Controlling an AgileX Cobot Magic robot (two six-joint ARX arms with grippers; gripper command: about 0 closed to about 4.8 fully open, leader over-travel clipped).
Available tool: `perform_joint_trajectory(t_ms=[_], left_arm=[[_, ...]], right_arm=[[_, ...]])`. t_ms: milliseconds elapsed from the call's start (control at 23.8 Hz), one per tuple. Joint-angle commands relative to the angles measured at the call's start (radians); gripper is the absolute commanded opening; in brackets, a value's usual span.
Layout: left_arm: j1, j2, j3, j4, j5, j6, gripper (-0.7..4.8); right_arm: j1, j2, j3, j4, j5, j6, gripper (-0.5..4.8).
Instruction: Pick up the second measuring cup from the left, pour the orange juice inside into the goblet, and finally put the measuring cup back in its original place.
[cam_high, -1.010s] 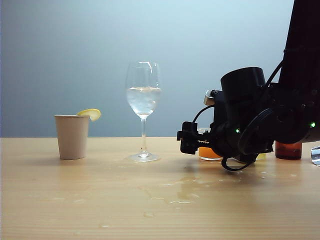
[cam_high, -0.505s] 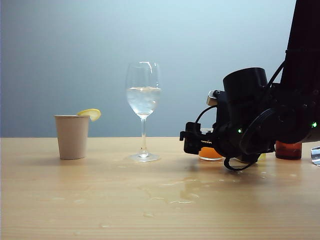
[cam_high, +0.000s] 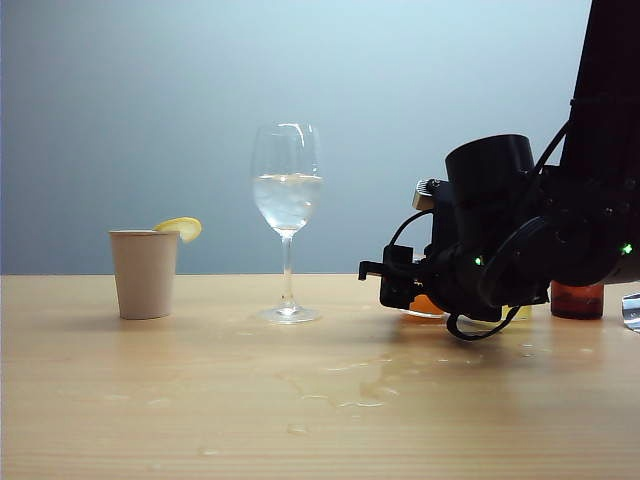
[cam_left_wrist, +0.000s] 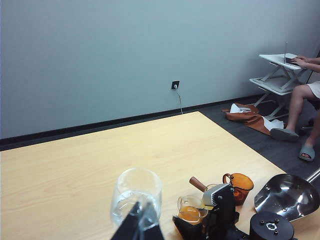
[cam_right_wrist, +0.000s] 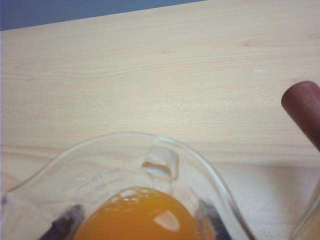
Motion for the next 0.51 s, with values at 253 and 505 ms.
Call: perform_joint_trajectory(t_ms=[253, 505], left_arm=[[-0.001, -0.002, 0.005, 0.016, 0.006, -0.003, -0.06], [-0.001, -0.002, 0.005, 0.016, 0.006, -0.003, -0.06]], right_arm=[[0.002, 0.0, -0.002, -0.016, -0.01, -0.047, 2.74], [0.005, -0.002, -0.002, 0.027, -0.042, -0.047, 2.74]])
